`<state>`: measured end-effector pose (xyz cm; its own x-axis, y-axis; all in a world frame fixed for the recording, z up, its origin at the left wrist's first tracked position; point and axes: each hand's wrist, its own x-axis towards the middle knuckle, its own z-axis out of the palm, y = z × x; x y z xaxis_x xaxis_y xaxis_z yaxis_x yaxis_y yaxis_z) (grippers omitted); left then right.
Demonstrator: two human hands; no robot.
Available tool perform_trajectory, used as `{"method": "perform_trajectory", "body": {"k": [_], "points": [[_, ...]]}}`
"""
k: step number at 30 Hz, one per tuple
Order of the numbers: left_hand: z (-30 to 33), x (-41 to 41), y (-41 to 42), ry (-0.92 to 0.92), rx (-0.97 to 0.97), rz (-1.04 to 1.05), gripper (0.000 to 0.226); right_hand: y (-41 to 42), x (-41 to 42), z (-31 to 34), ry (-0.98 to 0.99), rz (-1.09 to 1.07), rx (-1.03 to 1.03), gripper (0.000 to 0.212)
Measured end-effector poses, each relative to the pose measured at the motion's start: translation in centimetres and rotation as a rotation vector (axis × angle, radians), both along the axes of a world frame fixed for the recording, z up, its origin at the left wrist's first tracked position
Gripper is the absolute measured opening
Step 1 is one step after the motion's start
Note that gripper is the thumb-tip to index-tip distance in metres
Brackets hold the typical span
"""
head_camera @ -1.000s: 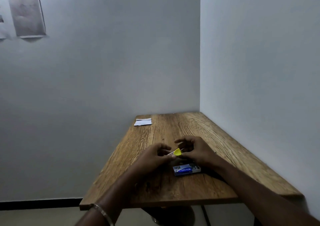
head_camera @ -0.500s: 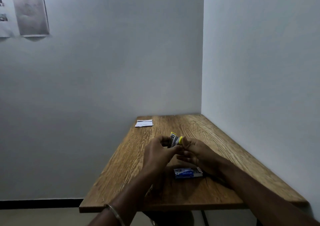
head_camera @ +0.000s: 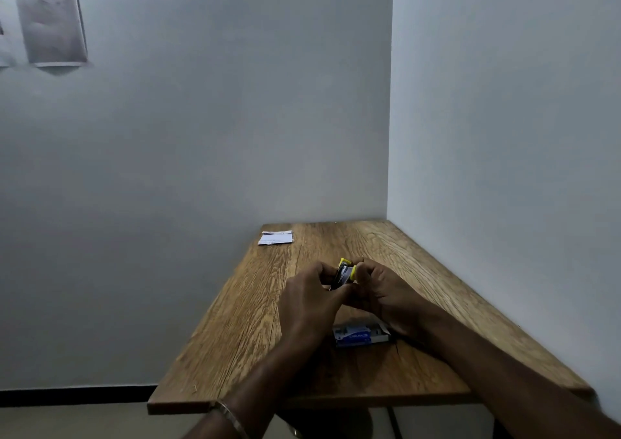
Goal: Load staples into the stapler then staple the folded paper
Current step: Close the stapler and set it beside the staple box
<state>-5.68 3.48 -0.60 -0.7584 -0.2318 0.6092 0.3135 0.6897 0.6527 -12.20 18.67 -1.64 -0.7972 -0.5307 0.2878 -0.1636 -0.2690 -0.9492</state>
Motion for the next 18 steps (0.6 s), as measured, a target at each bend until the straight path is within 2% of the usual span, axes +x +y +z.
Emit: {"method": "perform_trajectory", "body": {"k": [4,8,11,14,18], "points": [[-0.02,0.04,0.08,-0.001,-0.002,0.004,0.029,0.02,0.1,0.01,0.012,-0.014,0.024,0.069],[-0.08,-0.02,0.17,-0.005,-0.025,0.014,0.027,0.1,0.31,0.06,0.017,-0.027,0.02,0.057],[-0.15,-0.03,0.29,0.007,-0.046,0.027,0.027,0.1,0.38,0.22,0.005,-0.048,0.012,0.061],[-0.16,-0.17,0.25,0.011,-0.007,-0.001,0.033,0.12,0.4,0.35,-0.015,-0.029,-0.014,0.068],[-0.19,-0.13,0.07,0.028,0.006,-0.075,0.046,0.13,0.21,0.53,-0.013,0.009,-0.057,0.065]]}}
